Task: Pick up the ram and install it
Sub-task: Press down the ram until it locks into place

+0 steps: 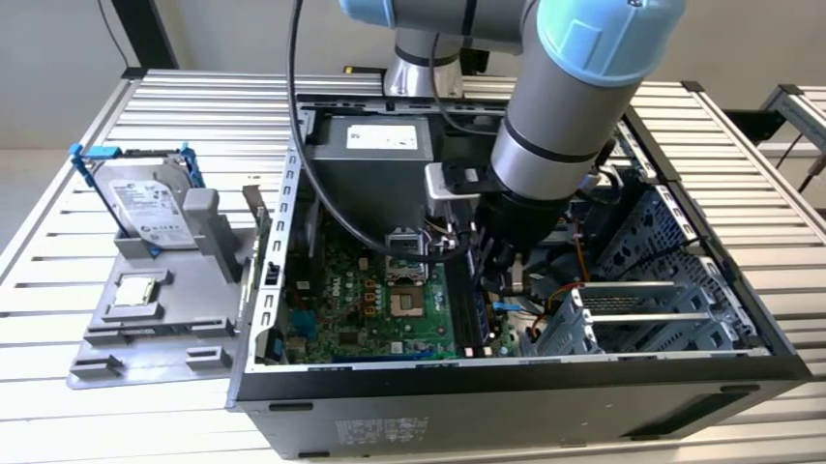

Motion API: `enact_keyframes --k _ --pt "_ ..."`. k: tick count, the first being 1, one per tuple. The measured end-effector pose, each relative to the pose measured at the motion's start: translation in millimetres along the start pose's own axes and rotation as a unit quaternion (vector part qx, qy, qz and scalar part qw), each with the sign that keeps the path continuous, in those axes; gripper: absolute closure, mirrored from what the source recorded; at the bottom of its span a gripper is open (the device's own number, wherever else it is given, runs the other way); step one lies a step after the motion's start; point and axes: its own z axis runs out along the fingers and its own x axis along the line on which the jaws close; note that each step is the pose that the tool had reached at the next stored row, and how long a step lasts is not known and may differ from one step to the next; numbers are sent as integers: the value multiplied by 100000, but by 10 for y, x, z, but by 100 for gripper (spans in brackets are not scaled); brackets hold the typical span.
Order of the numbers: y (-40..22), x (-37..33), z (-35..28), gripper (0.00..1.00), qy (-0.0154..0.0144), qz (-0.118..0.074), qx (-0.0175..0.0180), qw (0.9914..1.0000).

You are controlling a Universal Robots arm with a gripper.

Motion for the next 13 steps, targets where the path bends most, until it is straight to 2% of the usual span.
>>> enact_keyframes --k 3,6,8,13 --pt "-2 10 54 100 10 4 -13 100000" --pt "-2 7 46 100 69 -11 -38 100000" --pt "0 3 -21 100 -101 -20 13 100000" --pt "11 1 -258 100 -31 -20 -15 100000"
